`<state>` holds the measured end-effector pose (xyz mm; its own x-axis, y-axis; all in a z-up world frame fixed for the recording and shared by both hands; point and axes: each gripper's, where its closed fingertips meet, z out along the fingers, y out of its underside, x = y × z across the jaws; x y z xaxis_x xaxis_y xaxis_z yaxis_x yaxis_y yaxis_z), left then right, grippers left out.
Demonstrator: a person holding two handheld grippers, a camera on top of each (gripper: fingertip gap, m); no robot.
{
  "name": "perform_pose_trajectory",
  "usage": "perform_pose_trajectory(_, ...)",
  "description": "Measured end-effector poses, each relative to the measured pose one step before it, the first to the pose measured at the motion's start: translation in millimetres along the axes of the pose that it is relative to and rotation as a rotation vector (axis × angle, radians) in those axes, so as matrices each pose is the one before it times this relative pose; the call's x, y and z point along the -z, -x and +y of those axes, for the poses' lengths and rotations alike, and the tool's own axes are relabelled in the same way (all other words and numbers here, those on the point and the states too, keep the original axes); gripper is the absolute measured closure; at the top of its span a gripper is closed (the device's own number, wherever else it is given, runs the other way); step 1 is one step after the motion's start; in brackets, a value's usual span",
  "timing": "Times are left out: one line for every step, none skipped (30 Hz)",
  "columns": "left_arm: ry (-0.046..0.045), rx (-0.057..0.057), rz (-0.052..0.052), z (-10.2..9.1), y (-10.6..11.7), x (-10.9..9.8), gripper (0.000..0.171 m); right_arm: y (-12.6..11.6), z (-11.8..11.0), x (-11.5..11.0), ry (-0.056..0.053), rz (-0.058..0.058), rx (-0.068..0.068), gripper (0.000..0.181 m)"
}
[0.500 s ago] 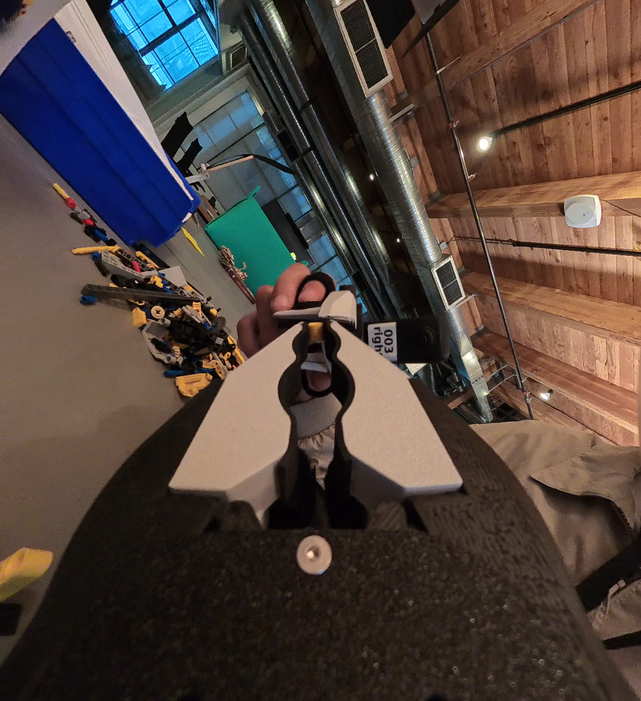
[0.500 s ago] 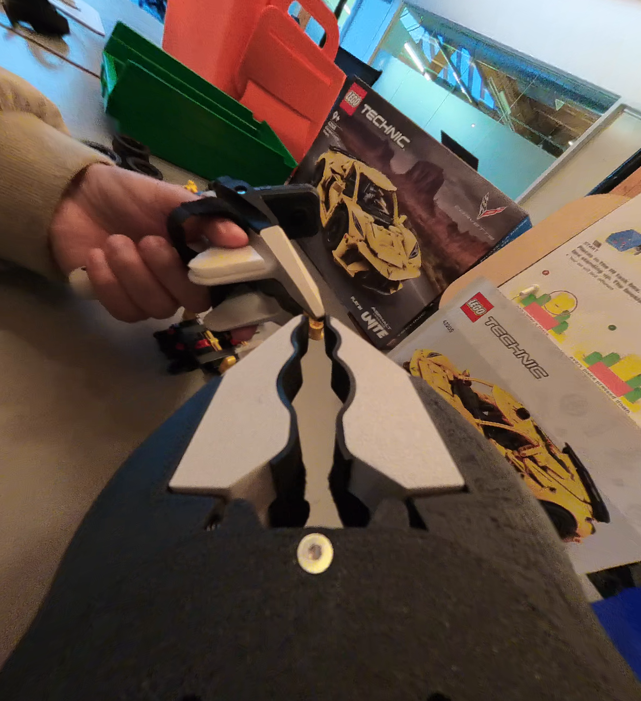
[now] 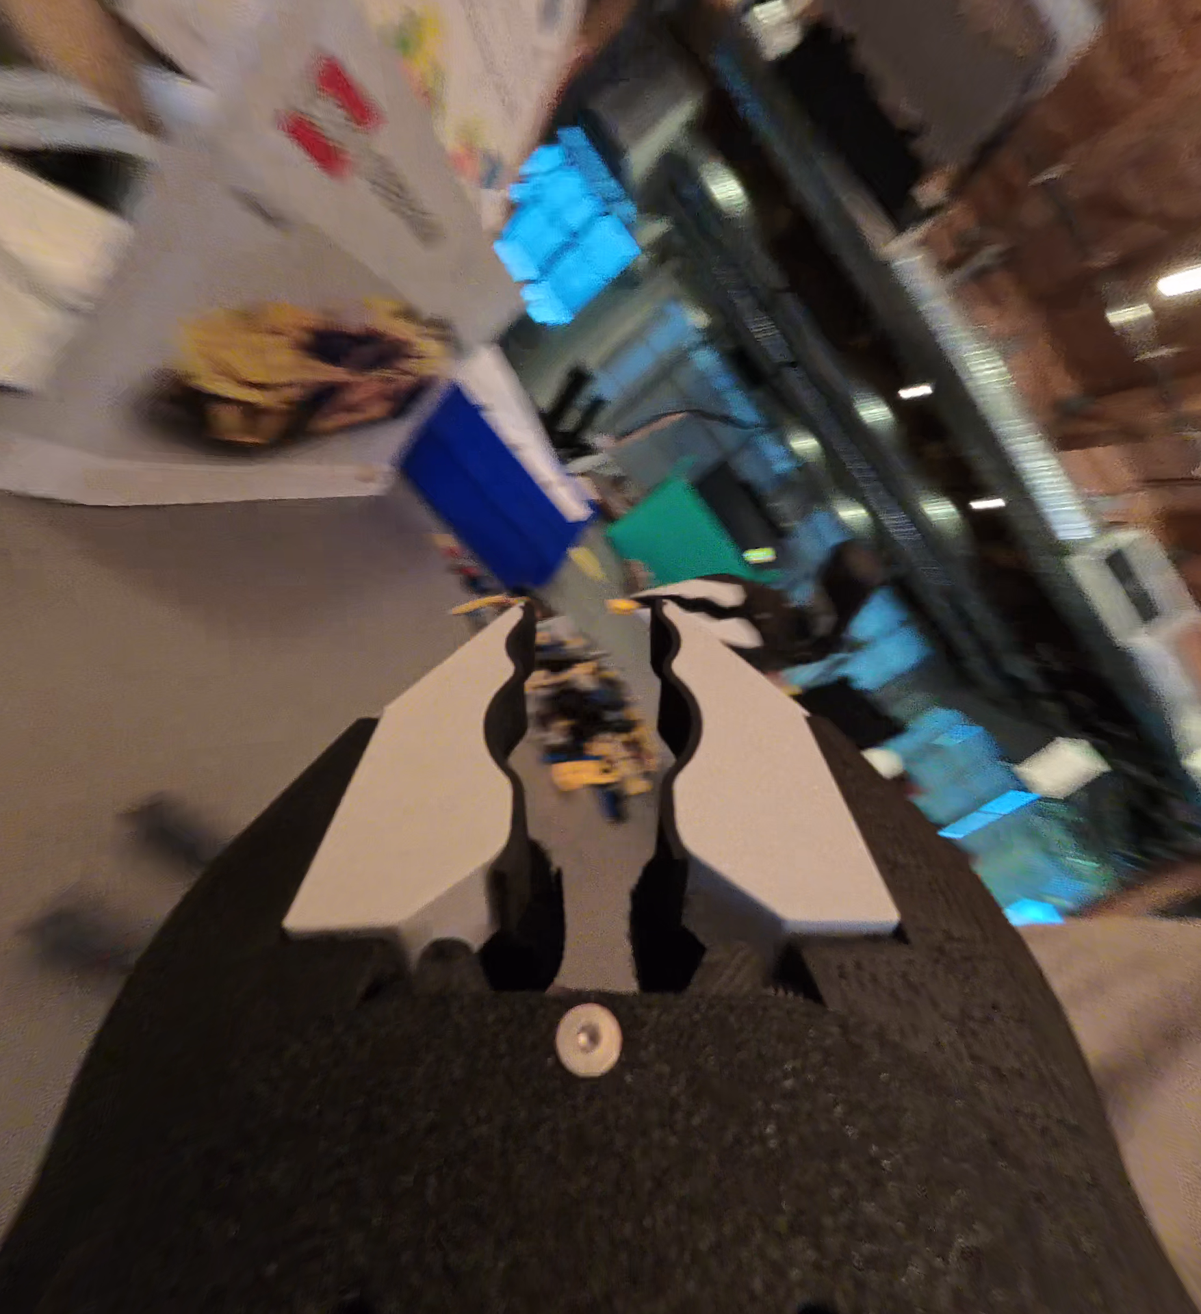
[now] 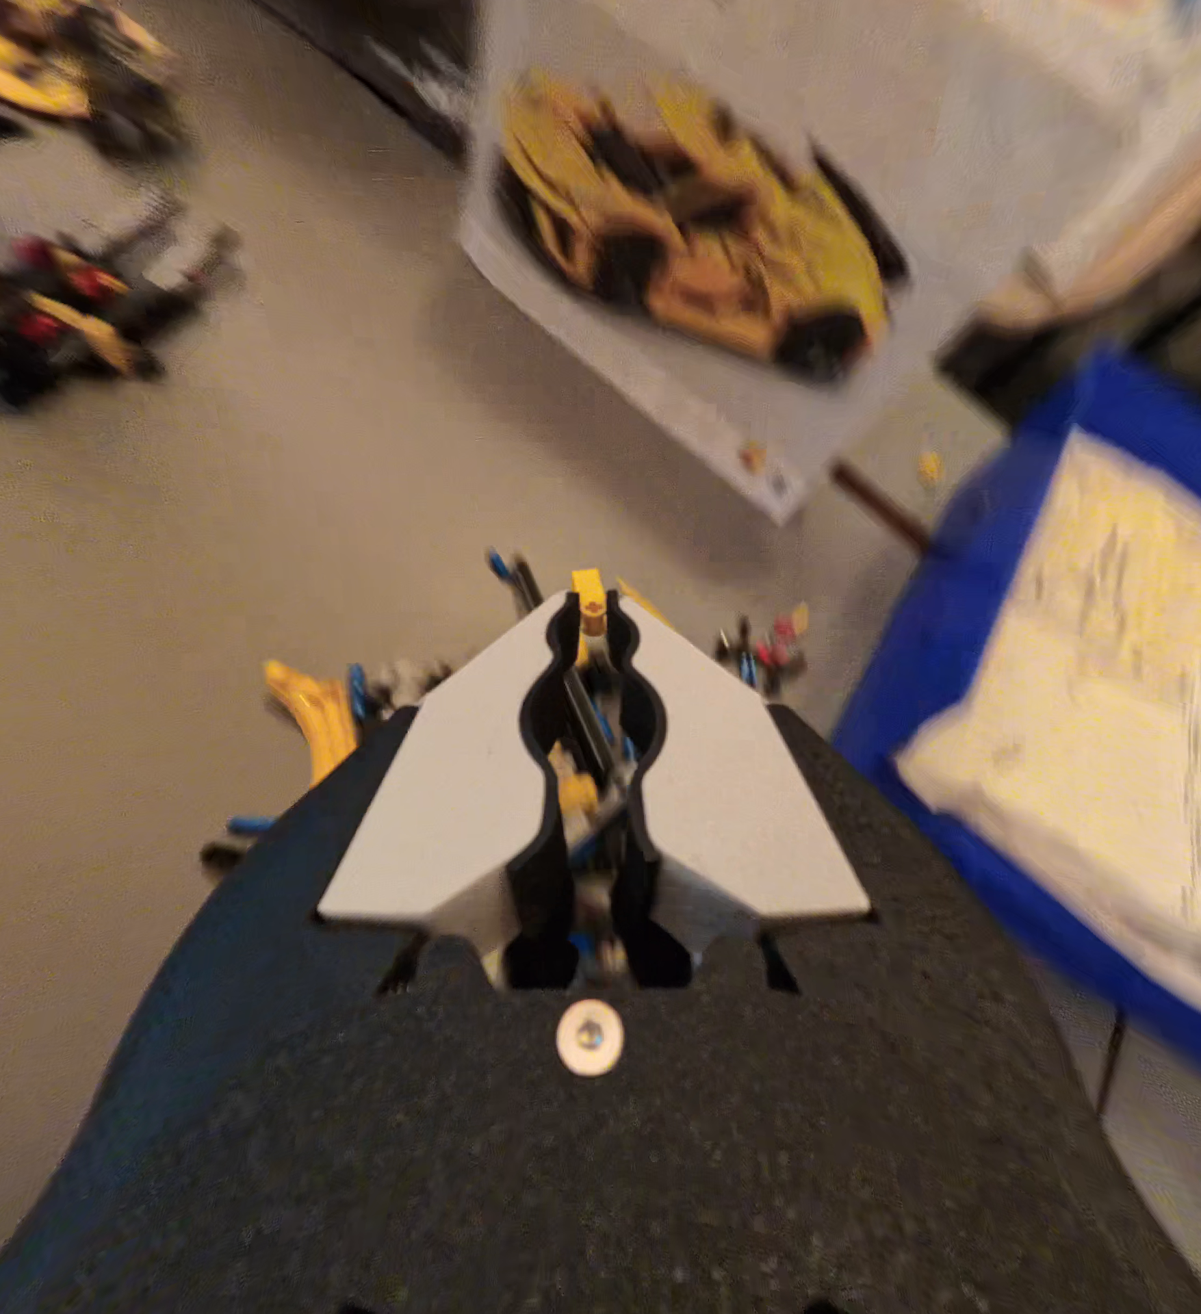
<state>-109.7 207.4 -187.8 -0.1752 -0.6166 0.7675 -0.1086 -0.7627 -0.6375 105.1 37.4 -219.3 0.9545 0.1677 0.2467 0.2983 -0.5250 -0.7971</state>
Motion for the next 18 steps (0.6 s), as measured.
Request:
perform_pose_trajectory(0.03490, -0.0500, -0.1091, 0.28, 17.99, 8.88, 0.140, -10.05, 20.27, 4.73, 0.0647, 0.0019, -0.0662, 0.175)
perform_pose_trajectory(0.06135, -0.0492, -0.0993, 6.56, 16.92, 6.80, 0.140, -8.19, 20.40, 2.36, 0.0840, 0.0152, -0.0353, 0.175)
perform_pose_trajectory(0.08415, -0.0500, -0.0785, 11.80, 13.02, 3.99, 0.140, -7.90, 15.00, 1.28, 0.0587, 0.0339, -0.0099, 0.175)
perform_pose_trajectory(0.09085, -0.0534, -0.0484, 13.94, 7.21, 1.51, 0.140, -0.38, 9.62, 1.04, 0.0340, -0.0062, -0.0105, 0.175)
perform_pose_trajectory(0.08342, -0.0536, -0.0170, 13.38, 1.17, -0.59, 0.140, -2.49, 3.68, 1.63, 0.0076, 0.0081, -0.0162, 0.175)
perform_pose_trajectory(0.06426, -0.0503, -0.0003, 10.56, -2.78, -2.04, 0.140, -2.55, -1.03, 2.02, -0.0160, 0.0075, -0.0141, 0.175)
perform_pose_trajectory(0.04149, -0.0494, 0.0012, 6.54, -4.07, -2.55, 0.140, -0.60, -0.87, 1.24, -0.0084, -0.0092, -0.0157, 0.175)
perform_pose_trajectory(0.01435, -0.0458, -0.0057, 1.58, -3.62, -2.01, 0.140, -1.22, -2.20, 0.07, -0.0113, -0.0015, -0.0140, 0.169)
perform_pose_trajectory(-0.00068, -0.0404, -0.0064, -0.82, -3.61, -1.51, 0.140, 2.27, -5.63, -1.09, -0.0273, -0.0104, -0.0041, 0.165)
perform_pose_trajectory(0.00899, -0.0436, 0.0045, 1.02, -5.06, -1.56, 0.140, 6.78, -9.43, -2.76, -0.0414, -0.0229, 0.0102, 0.162)
perform_pose_trajectory(0.02784, -0.0449, 0.0010, 4.33, -4.05, -2.04, 0.140, 11.08, -11.68, -5.00, -0.0464, -0.0335, 0.0297, 0.160)
perform_pose_trajectory(0.03754, -0.0430, -0.0199, 6.21, -0.13, -2.23, 0.140, 12.99, -9.47, -7.35, -0.0282, -0.0358, 0.0364, 0.159)
perform_pose_trajectory(0.03196, -0.0358, -0.0303, 5.62, 2.00, -2.40, 0.140, 12.31, -6.20, -9.29, -0.0010, -0.0311, 0.0271, 0.159)
perform_pose_trajectory(0.02301, -0.0243, -0.0087, 4.26, -0.67, -2.52, 0.140, 15.62, -8.16, -10.41, -0.0111, -0.0481, 0.0197, 0.159)
perform_pose_trajectory(0.01612, -0.0116, 0.0097, 2.94, -2.83, -2.32, 0.140, 20.27, -12.35, -11.83, -0.0365, -0.0704, 0.0146, 0.159)
perform_pose_trajectory(0.00881, -0.0010, 0.0036, 1.36, -1.14, -2.27, 0.140, 22.34, -12.59, -14.12, -0.0353, -0.0778, 0.0150, 0.159)
perform_pose_trajectory(0.00445, 0.0012, -0.0088, 0.43, 1.21, -2.50, 0.140, 21.26, -11.10, -16.35, -0.0273, -0.0671, 0.0209, 0.159)
perform_pose_trajectory(0.00620, -0.0051, -0.0190, 0.72, 2.53, -2.75, 0.140, 20.38, -7.74, -17.73, -0.0138, -0.0592, 0.0296, 0.159)
